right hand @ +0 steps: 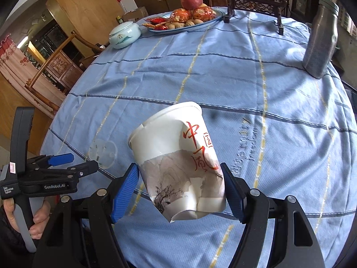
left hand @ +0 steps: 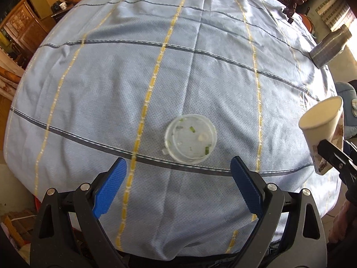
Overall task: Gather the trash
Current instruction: 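Hold the paper cup in the right tool while the left tool grasps the clear plastic lid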
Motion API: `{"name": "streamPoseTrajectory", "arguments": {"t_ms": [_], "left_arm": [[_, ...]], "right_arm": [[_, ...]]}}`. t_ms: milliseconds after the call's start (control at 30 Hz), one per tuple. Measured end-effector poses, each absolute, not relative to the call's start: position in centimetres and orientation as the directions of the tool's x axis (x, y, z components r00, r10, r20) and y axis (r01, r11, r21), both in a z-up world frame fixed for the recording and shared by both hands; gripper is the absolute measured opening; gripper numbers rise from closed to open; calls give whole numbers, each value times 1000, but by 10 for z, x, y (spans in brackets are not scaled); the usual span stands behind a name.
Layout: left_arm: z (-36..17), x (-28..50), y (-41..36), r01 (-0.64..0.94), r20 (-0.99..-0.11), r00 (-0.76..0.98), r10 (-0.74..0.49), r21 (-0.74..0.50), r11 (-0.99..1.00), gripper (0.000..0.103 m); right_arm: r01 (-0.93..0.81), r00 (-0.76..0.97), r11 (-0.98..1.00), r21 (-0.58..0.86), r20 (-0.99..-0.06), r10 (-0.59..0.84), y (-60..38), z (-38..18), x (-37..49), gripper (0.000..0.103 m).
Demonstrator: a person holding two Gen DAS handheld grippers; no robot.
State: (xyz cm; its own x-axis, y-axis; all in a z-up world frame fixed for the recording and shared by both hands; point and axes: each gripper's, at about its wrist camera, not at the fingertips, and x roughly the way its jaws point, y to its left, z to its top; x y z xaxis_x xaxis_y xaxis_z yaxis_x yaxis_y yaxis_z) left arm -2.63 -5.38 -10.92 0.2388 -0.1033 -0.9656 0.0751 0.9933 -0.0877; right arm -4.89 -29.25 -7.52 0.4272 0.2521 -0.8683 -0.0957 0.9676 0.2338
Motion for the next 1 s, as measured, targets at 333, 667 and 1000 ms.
{"name": "streamPoseTrajectory", "arguments": {"t_ms": [333,667,1000], "left_arm": [[-132,-16,-64,46,-960,260,-102,-94,995,91],[-135,-13,-62,24,-949,312,-47,-41,999,74],[-133,-17,-52,8,-945,328,-12,-10,1000,61]], "right_arm": [[-59,422,980,190,-885,197,-319,-79,-60,73],[-75,402,978,196,-891,209,-322,-86,-55,73],[-106,364,966,235,-895,257,-307,-102,-42,73]]}}
